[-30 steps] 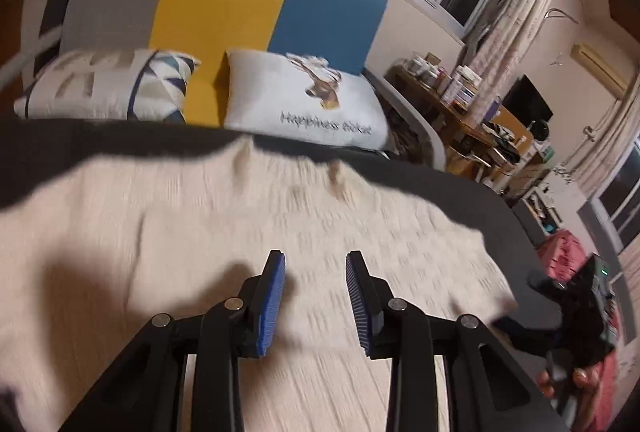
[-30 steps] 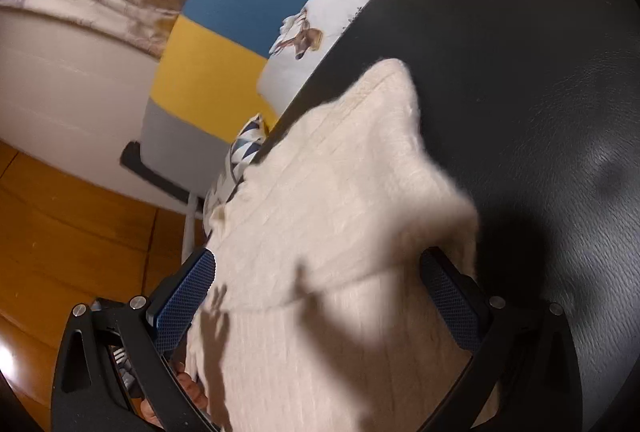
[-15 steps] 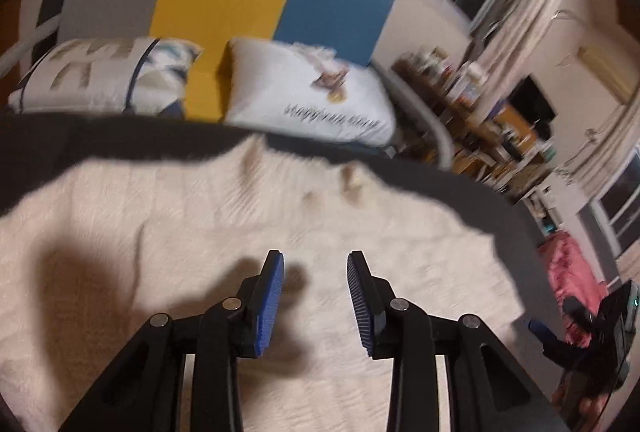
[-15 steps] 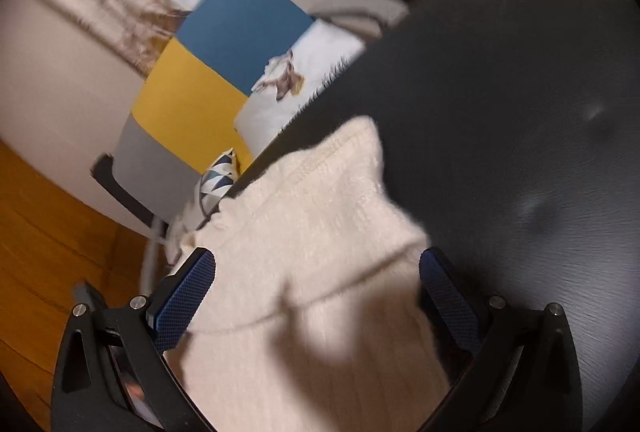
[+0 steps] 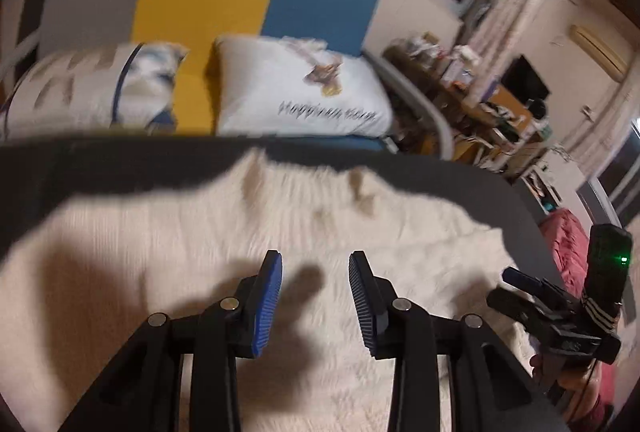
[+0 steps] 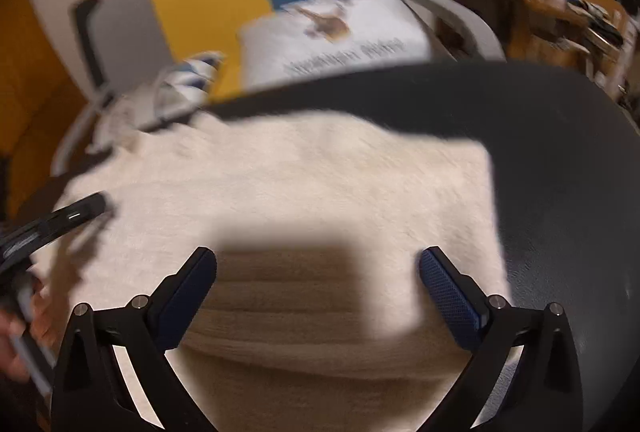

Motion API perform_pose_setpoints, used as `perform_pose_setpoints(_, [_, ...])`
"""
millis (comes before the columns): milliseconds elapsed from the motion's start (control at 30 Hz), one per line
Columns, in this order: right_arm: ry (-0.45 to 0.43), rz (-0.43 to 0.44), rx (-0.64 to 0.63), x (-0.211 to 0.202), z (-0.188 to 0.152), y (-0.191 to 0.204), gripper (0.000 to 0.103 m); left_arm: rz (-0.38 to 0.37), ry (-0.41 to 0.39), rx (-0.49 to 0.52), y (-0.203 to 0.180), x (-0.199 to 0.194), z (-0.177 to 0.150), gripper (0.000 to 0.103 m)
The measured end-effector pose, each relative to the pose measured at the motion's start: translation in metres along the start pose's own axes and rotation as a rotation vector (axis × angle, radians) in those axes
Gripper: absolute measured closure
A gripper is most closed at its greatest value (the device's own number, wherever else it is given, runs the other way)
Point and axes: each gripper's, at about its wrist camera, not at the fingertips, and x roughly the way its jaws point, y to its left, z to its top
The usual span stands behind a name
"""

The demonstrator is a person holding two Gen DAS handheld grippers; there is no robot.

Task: Fold clothes

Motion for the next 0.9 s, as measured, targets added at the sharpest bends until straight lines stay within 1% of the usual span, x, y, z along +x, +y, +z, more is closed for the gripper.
perform_pose_setpoints(67, [-0.035, 0.083, -0.081, -0.005, 0.005, 0.014, 0.000, -0.074, 0.012, 0.049, -0.007, 0.005, 0.015, 0.068])
perform_pose_setpoints(167, [-0.054, -0.048, -0.230, 0.000, 0.018, 0.033, 0.000, -0.206, 0.060, 0.100, -0.016, 0.018, 0.037, 0.068])
perform_pose_setpoints(200, [-0.049, -0.088, -0.250, 0.009, 0.027, 0.034, 0.000, -0.250, 0.103, 0.079, -0.015, 0.031, 0.046, 0.068])
perform_pose_setpoints(233, [-0.038, -0.091, -0.254, 0.018, 0.035, 0.033, 0.000, -0.284, 0.143, 0.044, -0.011, 0.044, 0.053, 0.068])
perform_pose_setpoints(333, [-0.003, 0.049, -0.238, 0.027, 0.040, 0.036, 0.000, -0.359, 0.295, -0.089, 0.007, 0.087, 0.070, 0.068])
perform_pose_setpoints(367, [0.010, 0.095, -0.237, 0.030, 0.039, 0.037, 0.000, -0.371, 0.341, -0.128, 0.013, 0.101, 0.075, 0.068])
perform_pose_setpoints(400, [0.019, 0.094, -0.236, 0.033, 0.037, 0.035, 0.000, -0.357, 0.362, -0.142, 0.017, 0.110, 0.078, 0.068])
perform_pose_setpoints(467, [0.035, 0.092, -0.232, 0.040, 0.033, 0.031, 0.000, -0.397, 0.413, -0.171, 0.021, 0.125, 0.081, 0.068])
perform_pose_setpoints(500, [0.034, 0.089, -0.214, 0.043, 0.033, 0.025, 0.000, -0.429, 0.429, -0.187, 0.022, 0.130, 0.083, 0.068])
perform_pose_setpoints(567, [0.036, 0.107, -0.171, 0.046, 0.031, 0.015, 0.000, -0.451, 0.442, -0.205, 0.020, 0.138, 0.086, 0.068])
perform_pose_setpoints(667, [0.024, 0.122, -0.168, 0.047, 0.030, 0.013, 0.000, -0.472, 0.452, -0.204, 0.011, 0.145, 0.089, 0.068])
perform_pose_setpoints(733, [0.018, 0.127, -0.168, 0.044, 0.030, 0.013, 0.000, -0.494, 0.475, -0.183, 0.002, 0.148, 0.089, 0.068])
perform_pose_setpoints(800, [0.000, 0.123, -0.176, 0.038, 0.035, 0.014, 0.000, -0.513, 0.496, -0.146, -0.008, 0.149, 0.087, 0.071])
perform_pose_setpoints(833, [-0.008, 0.115, -0.190, 0.033, 0.036, 0.015, 0.000, -0.503, 0.475, -0.105, -0.014, 0.146, 0.087, 0.080])
perform_pose_setpoints(900, [-0.012, 0.075, -0.220, 0.035, 0.041, 0.016, 0.000, -0.480, 0.431, -0.028, -0.026, 0.139, 0.086, 0.088])
